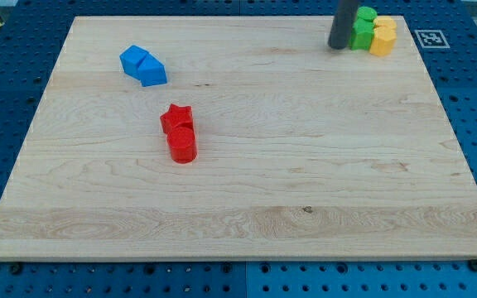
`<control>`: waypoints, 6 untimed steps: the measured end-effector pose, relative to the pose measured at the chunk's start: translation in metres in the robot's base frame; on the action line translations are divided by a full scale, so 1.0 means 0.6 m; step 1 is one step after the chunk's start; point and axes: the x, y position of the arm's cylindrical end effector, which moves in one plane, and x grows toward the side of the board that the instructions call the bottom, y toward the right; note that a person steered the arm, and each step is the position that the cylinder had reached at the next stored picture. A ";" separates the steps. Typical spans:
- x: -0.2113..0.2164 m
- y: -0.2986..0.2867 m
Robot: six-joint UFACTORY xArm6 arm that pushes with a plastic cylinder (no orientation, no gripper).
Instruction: Move your arm towards the blue cube
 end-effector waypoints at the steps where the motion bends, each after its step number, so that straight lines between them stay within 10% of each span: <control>1: 0.000 -0.092; 6: -0.039 -0.597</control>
